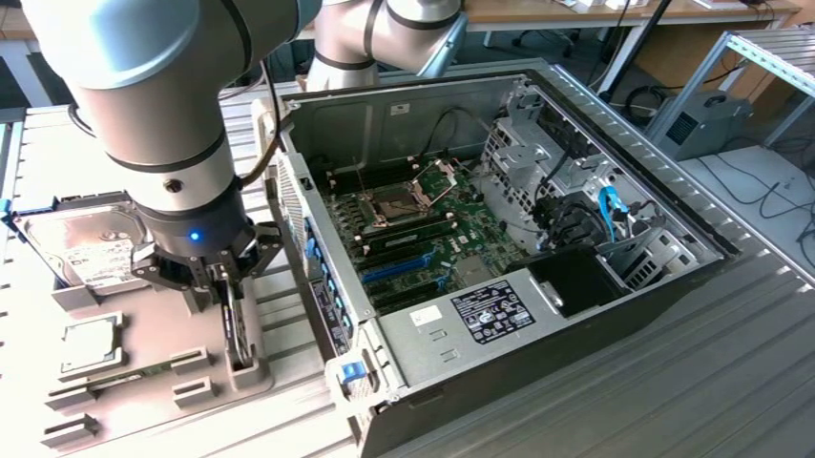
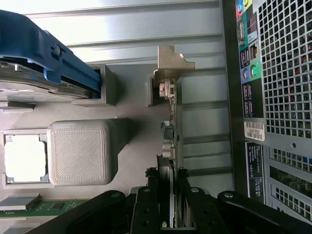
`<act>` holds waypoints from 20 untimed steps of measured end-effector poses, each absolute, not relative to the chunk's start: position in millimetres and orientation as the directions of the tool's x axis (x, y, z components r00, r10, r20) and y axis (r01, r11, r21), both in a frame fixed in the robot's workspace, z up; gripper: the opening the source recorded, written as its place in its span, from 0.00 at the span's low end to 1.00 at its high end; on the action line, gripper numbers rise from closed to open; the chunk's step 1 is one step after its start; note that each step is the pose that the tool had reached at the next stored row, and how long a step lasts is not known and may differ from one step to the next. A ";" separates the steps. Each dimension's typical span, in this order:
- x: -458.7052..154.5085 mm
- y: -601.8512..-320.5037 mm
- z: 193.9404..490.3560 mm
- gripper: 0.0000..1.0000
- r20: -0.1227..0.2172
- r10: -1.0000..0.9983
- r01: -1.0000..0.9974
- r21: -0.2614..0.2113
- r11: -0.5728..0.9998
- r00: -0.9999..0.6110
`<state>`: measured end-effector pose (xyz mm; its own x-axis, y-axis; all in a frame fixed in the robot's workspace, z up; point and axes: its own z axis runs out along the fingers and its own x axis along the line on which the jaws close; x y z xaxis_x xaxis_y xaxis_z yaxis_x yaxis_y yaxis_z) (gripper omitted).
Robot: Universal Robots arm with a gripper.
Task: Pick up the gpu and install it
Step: 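Pick up the gpu and move the gpu toward the slot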
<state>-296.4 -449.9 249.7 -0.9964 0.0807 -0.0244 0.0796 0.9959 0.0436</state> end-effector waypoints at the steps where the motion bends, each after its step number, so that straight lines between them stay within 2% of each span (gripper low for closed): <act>1: -296.4 -449.9 250.3 0.26 -0.024 0.081 0.080 0.044 0.996 -0.996; 20: -296.4 -449.9 263.8 0.26 -0.024 0.081 0.080 0.044 0.996 -0.996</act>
